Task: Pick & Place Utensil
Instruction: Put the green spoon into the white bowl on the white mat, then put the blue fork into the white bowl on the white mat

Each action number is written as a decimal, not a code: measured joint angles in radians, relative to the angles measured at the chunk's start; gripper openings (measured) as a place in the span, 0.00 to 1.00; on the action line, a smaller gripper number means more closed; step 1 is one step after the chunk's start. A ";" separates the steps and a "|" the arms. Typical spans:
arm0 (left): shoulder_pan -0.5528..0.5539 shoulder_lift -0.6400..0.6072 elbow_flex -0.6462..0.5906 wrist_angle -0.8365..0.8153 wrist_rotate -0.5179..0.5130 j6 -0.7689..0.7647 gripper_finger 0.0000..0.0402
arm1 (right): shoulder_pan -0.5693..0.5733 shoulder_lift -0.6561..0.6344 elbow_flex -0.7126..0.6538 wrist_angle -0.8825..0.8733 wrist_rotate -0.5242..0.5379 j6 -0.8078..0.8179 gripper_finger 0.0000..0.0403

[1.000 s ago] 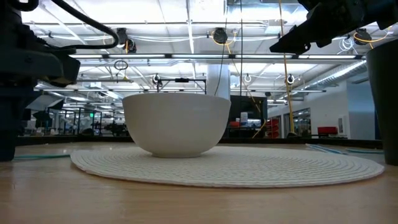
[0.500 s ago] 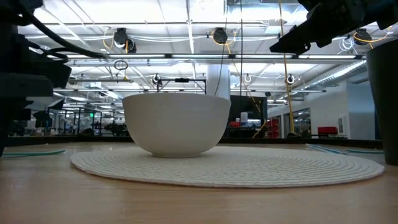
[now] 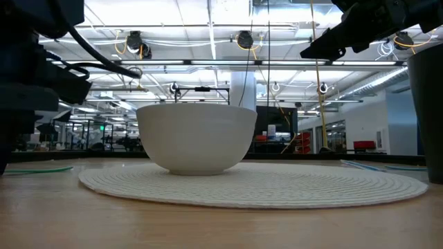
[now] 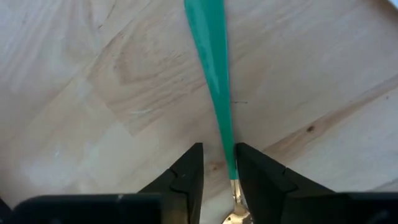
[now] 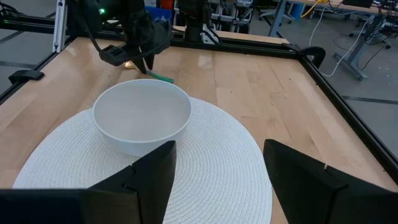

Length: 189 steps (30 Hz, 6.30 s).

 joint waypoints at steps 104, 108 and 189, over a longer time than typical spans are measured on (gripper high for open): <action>0.216 -0.175 -0.343 1.902 -0.600 1.101 0.00 | 0.000 0.000 0.000 0.016 -0.003 0.025 0.59; 0.165 -0.168 -0.329 1.901 -0.697 1.096 0.00 | 0.000 0.000 0.000 0.027 -0.002 0.024 0.59; 0.139 0.077 -0.220 1.557 -0.889 0.589 0.22 | 0.000 0.001 0.000 0.031 0.000 0.044 0.59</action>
